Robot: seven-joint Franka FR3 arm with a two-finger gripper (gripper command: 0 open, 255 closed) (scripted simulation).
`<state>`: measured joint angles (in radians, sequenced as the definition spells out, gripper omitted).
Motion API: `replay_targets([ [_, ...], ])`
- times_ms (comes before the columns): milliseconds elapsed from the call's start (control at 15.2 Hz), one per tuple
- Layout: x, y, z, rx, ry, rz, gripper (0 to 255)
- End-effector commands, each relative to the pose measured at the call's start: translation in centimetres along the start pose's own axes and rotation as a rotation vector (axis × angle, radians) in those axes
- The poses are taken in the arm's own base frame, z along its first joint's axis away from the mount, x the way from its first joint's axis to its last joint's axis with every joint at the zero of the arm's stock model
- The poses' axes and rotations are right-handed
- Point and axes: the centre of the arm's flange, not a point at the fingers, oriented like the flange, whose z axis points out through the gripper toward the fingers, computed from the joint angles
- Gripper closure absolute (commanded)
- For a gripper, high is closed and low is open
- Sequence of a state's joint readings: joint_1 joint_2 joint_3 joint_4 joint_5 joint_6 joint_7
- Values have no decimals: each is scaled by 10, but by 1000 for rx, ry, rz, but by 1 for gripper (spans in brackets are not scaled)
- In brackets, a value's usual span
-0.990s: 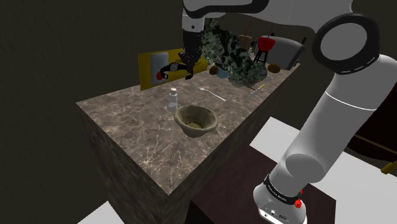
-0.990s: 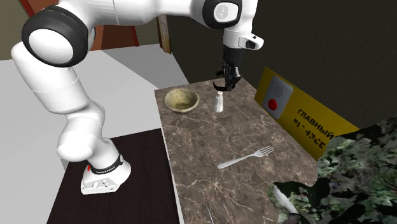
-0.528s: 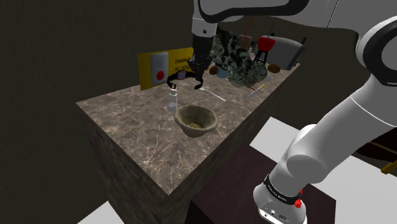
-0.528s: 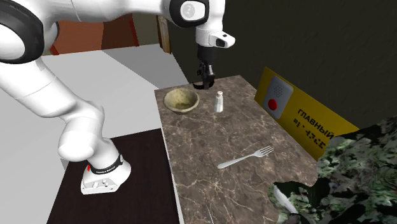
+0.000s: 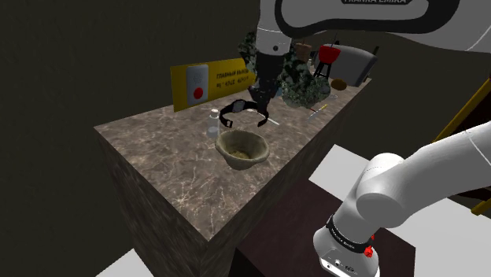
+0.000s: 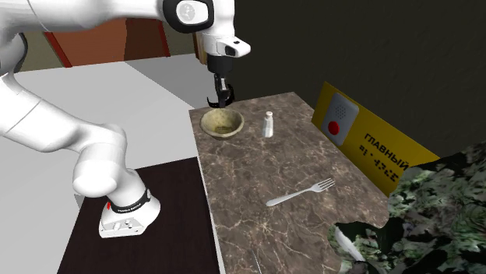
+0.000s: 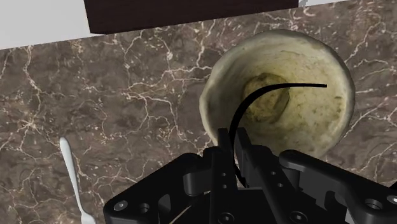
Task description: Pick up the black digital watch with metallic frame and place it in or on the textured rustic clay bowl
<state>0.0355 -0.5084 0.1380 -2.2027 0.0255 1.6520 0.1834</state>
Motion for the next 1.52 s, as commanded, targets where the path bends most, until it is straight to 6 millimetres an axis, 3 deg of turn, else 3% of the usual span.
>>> replay_targets([
  [0,-9,-2,11,0,-1,1,255],
  [792,-6,-5,73,0,-1,1,255],
  [1320,-6,-5,73,0,-1,1,255],
  [1386,-6,-5,73,0,-1,1,0],
  [1452,-6,-5,73,0,-1,1,0],
])
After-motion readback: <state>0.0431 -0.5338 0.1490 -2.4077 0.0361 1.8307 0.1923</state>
